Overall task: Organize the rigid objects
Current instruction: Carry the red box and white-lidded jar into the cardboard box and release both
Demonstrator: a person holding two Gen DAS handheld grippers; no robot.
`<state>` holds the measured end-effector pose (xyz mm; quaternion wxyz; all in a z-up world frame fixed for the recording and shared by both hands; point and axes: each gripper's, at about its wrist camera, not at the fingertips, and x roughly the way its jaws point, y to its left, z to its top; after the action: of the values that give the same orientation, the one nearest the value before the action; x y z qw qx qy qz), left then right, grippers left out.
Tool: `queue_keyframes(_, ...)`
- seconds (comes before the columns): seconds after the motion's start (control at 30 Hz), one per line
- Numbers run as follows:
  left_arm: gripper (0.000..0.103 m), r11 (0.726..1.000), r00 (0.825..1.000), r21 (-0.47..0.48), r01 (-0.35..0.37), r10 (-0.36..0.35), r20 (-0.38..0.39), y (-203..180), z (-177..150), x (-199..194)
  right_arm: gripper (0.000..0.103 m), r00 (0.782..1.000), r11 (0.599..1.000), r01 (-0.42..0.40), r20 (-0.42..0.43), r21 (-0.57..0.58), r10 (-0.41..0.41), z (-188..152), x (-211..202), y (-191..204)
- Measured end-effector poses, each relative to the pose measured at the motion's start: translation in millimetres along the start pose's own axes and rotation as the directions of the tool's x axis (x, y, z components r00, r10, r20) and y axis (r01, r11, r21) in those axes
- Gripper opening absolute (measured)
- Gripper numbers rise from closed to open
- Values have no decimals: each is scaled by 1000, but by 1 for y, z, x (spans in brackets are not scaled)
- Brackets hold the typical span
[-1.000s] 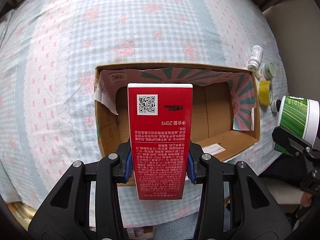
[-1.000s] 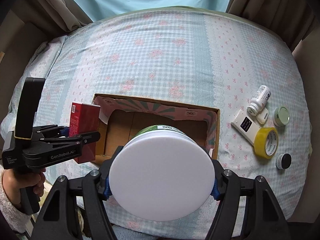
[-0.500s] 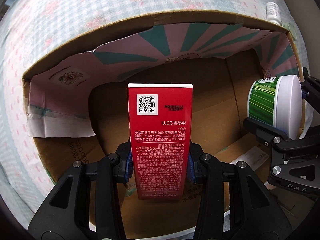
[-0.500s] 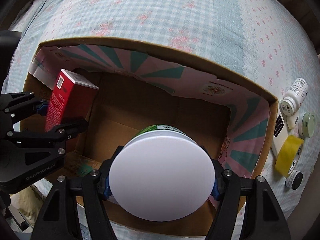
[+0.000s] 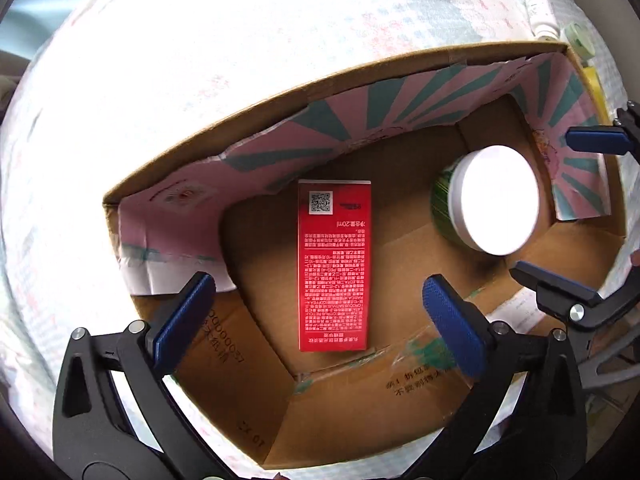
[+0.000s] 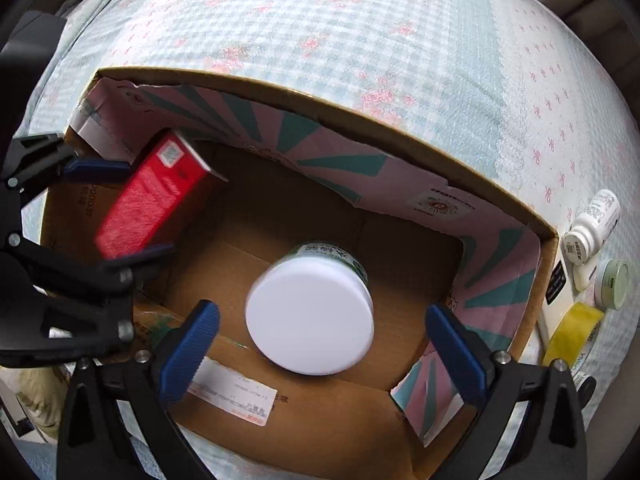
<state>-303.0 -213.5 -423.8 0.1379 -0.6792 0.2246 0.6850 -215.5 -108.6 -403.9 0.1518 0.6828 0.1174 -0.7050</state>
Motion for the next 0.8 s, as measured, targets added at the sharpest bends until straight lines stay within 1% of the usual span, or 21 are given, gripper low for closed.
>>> queue_keyframes(0.03, 103, 999, 999, -9, 38, -38, 1, 2, -1, -3, 103, 1000, 1000, 5, 3, -10, -5, -4, -2, -2)
queue_keyframes(0.07, 103, 999, 999, -14, 45, -45, 6, 3, -3, -6, 103, 1000, 1000, 5, 4, -16, -5, -8, -4, -3)
queue_keyframes(0.13, 103, 1000, 999, -4, 24, -24, 23, 2, -6, -12, 103, 1000, 1000, -8, 17, -12, 9, -17, -8, -7)
queue_keyframes(0.2, 103, 1000, 999, 1, 26, -26, 39, 0, -10, -18, 103, 1000, 1000, -9, 30, 2, 9, -25, -11, -10)
queue_keyframes(0.3, 103, 999, 998, -17, 31, -30, 58, -2, -15, -27, 103, 999, 1000, -6, 48, 23, 4, -37, -16, -11)
queue_keyframes(0.43, 103, 999, 997, -30, 12, -10, 80, -3, -21, -40, 103, 999, 1000, 10, 49, 27, -11, -48, -27, -7)
queue_keyframes(0.47, 103, 999, 996, -34, 12, -9, 86, -3, -15, -49, 103, 999, 1000, 7, 53, 29, -8, -50, -31, -6)
queue_keyframes(0.5, 103, 999, 996, -39, 12, -8, 93, 8, -14, -60, 103, 998, 1000, 0, 62, 31, -2, -53, -36, -4)
queue_keyframes(0.53, 103, 999, 995, -45, 11, -6, 101, 8, -15, -67, 103, 997, 999, -3, 71, 32, 1, -54, -41, -4)
queue_keyframes(0.67, 103, 998, 992, -63, 10, -1, 128, 12, -33, -97, 103, 995, 999, 15, 95, 37, -19, -58, -63, 9)
queue_keyframes(0.7, 103, 998, 991, -66, 11, -3, 133, 12, -38, -104, 103, 995, 999, 21, 96, 37, -25, -50, -67, 7)
queue_keyframes(0.77, 103, 998, 990, -69, 8, 2, 144, 9, -46, -117, 103, 995, 999, 24, 97, 42, -28, -46, -76, 12)
queue_keyframes(0.8, 103, 998, 989, -70, 8, 2, 149, 6, -50, -123, 103, 995, 998, 29, 96, 47, -34, -49, -82, 12)
